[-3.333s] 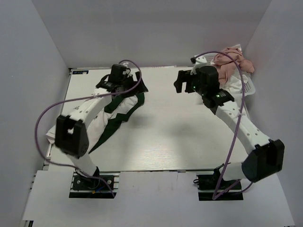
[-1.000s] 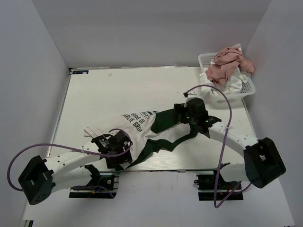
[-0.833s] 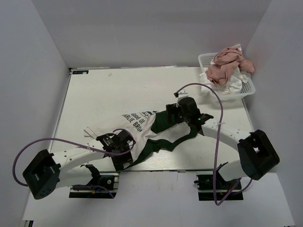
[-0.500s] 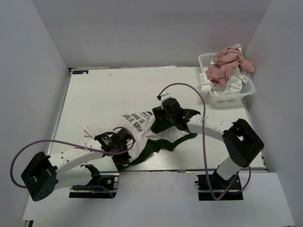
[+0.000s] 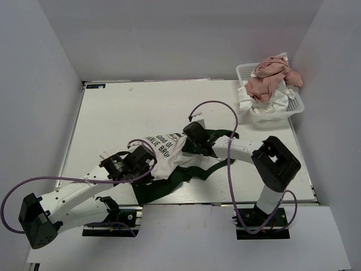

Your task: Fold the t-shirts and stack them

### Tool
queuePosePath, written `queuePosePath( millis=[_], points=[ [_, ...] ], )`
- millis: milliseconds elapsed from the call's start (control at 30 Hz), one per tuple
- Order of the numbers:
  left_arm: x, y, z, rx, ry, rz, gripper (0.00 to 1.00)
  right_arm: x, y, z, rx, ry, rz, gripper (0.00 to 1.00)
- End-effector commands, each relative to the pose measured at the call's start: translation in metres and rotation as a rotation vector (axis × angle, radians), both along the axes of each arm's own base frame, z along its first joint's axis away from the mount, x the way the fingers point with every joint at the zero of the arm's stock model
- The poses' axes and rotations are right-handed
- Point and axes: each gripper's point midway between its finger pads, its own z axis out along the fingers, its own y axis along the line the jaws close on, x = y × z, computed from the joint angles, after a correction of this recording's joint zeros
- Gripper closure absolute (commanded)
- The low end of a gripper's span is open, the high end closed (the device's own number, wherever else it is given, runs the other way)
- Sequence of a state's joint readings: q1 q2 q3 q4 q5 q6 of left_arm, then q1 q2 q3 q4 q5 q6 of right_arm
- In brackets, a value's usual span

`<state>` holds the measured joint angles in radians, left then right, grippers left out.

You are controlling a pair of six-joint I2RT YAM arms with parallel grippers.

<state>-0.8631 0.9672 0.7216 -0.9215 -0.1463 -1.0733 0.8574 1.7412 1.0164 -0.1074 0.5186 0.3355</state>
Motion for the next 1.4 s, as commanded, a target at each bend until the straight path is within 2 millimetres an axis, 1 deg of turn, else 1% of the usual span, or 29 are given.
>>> queuePosePath(
  millis=[0,33,100,133,167,200,233,267,300,400,433,467,500,533,567,600,667,733,767,833,867,933,1000,1033,1067,1100,1200,1300,1367],
  points=[
    [0.015,0.009,0.024,0.016,-0.091,0.047,1.0,0.02,-0.025,0.043,0.036,-0.151,-0.204,1.0],
    [0.019,0.009,0.028,0.016,-0.11,0.055,1.0,0.022,-0.031,0.072,0.086,-0.214,-0.235,1.0],
    [0.033,0.011,0.051,0.01,-0.189,0.089,1.0,0.023,-0.041,0.09,0.128,-0.267,-0.266,1.0],
    [0.037,0.015,0.062,0.008,-0.224,0.106,1.0,0.021,-0.059,0.119,0.176,-0.336,-0.313,1.0],
    [0.046,0.023,0.074,0.025,-0.288,0.144,1.0,0.02,-0.065,0.13,0.181,-0.365,-0.317,1.0],
    [0.056,0.021,0.097,-0.001,-0.346,0.171,1.0,0.023,-0.069,0.149,0.215,-0.421,-0.335,1.0],
    [0.06,0.026,0.111,-0.004,-0.386,0.195,1.0,0.016,-0.087,0.176,0.24,-0.485,-0.356,1.0],
    [0.067,0.034,0.125,0.014,-0.434,0.231,1.0,0.017,-0.094,0.19,0.254,-0.527,-0.371,1.0],
    [0.072,0.033,0.152,-0.02,-0.489,0.241,1.0,0.012,-0.107,0.225,0.297,-0.602,-0.393,1.0],
    [0.084,0.037,0.214,-0.063,-0.639,0.243,1.0,0.006,-0.122,0.264,0.307,-0.686,-0.4,1.0],
    [0.086,0.038,0.228,-0.071,-0.665,0.244,1.0,-0.004,-0.134,0.303,0.327,-0.754,-0.384,1.0],
    [0.088,0.039,0.247,-0.095,-0.708,0.25,1.0,-0.007,-0.137,0.318,0.343,-0.78,-0.381,1.0],
    [0.087,0.043,0.278,-0.117,-0.774,0.226,1.0,-0.012,-0.142,0.341,0.375,-0.813,-0.379,1.0],
    [0.088,0.043,0.29,-0.125,-0.793,0.221,1.0,-0.022,-0.154,0.364,0.394,-0.854,-0.372,1.0],
    [0.086,0.048,0.318,-0.169,-0.848,0.237,1.0,-0.031,-0.159,0.397,0.427,-0.889,-0.35,1.0],
    [0.084,0.051,0.328,-0.162,-0.874,0.22,1.0,-0.038,-0.164,0.41,0.433,-0.906,-0.336,1.0],
    [0.081,0.059,0.36,-0.207,-0.942,0.24,1.0,-0.061,-0.183,0.458,0.509,-0.961,-0.321,1.0],
    [0.072,0.07,0.384,-0.231,-1.01,0.222,1.0,-0.077,-0.193,0.485,0.552,-1.015,-0.283,1.0],
    [0.066,0.068,0.407,-0.29,-1.057,0.195,1.0,-0.087,-0.201,0.505,0.593,-1.05,-0.273,1.0],
    [0.051,0.066,0.428,-0.317,-1.118,0.077,1.0,-0.112,-0.217,0.552,0.647,-1.132,-0.226,1.0],
    [0.04,0.071,0.45,-0.36,-1.169,0.054,1.0,-0.116,-0.217,0.554,0.619,-1.117,-0.192,1.0],
    [0.024,0.07,0.467,-0.401,-1.21,-0.024,1.0,-0.141,-0.228,0.599,0.661,-1.185,-0.12,1.0],
    [0.009,0.075,0.488,-0.447,-1.263,-0.07,1.0,-0.147,-0.224,0.617,0.663,-1.204,-0.064,1.0],
    [0.003,0.072,0.492,-0.473,-1.27,-0.103,1.0,-0.175,-0.25,0.648,0.716,-1.287,-0.062,1.0],
    [-0.001,0.072,0.498,-0.488,-1.289,-0.12,1.0,-0.18,-0.253,0.657,0.723,-1.31,-0.056,1.0],
    [-0.009,0.076,0.505,-0.517,-1.311,-0.131,1.0,-0.195,-0.268,0.673,0.741,-1.364,-0.06,1.0],
    [-0.027,0.073,0.519,-0.576,-1.349,-0.206,1.0,-0.213,-0.28,0.688,0.771,-1.431,-0.045,1.0],
    [-0.026,0.072,0.521,-0.577,-1.35,-0.206,1.0,-0.211,-0.286,0.69,0.769,-1.457,-0.084,1.0],
    [-0.015,0.065,0.518,-0.557,-1.324,-0.186,1.0,-0.202,-0.289,0.69,0.733,-1.47,-0.141,1.0]
  ],
)
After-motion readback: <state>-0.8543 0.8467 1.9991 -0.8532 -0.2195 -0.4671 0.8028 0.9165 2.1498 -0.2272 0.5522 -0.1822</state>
